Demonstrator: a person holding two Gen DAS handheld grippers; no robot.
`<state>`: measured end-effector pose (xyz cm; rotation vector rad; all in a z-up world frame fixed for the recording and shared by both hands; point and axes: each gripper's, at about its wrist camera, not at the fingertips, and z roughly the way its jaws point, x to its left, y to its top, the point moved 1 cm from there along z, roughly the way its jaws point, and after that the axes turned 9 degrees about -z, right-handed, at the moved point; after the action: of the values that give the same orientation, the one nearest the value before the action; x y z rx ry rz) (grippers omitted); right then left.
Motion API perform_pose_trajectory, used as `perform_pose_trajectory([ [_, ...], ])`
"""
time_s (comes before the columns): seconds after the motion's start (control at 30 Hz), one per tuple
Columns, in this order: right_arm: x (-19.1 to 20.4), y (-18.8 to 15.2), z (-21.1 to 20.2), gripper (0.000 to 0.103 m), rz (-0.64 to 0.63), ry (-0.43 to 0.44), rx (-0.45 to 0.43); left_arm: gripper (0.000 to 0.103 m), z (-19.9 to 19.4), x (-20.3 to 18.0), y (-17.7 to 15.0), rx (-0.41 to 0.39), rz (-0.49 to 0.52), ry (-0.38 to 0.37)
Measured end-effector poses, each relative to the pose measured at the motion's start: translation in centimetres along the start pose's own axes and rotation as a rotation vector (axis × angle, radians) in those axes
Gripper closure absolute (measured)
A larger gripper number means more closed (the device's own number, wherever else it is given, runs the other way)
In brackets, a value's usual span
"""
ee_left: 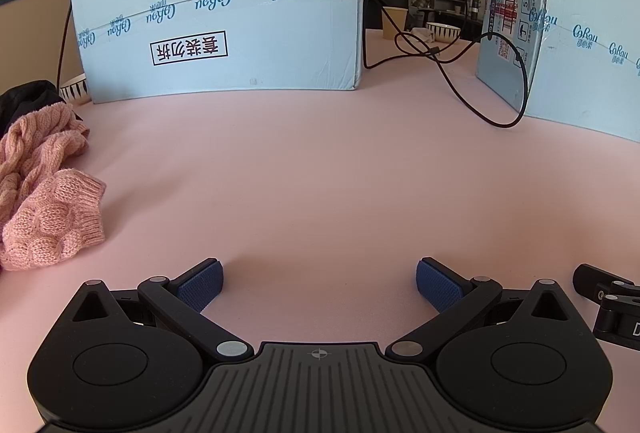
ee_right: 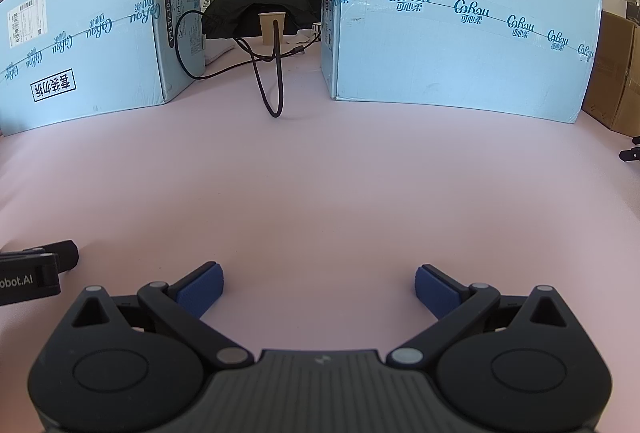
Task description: Fold clothes
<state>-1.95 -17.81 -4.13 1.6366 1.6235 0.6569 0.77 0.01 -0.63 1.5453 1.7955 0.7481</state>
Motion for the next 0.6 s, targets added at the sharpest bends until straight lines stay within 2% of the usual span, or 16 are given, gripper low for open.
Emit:
perform_pose_trajectory([
  [0.6,0.13,0.12,0.14,0.000,-0.003,-0.003,0.002,0.000,-0.13,-0.18,-0.03,0.001,0.008,0.008],
])
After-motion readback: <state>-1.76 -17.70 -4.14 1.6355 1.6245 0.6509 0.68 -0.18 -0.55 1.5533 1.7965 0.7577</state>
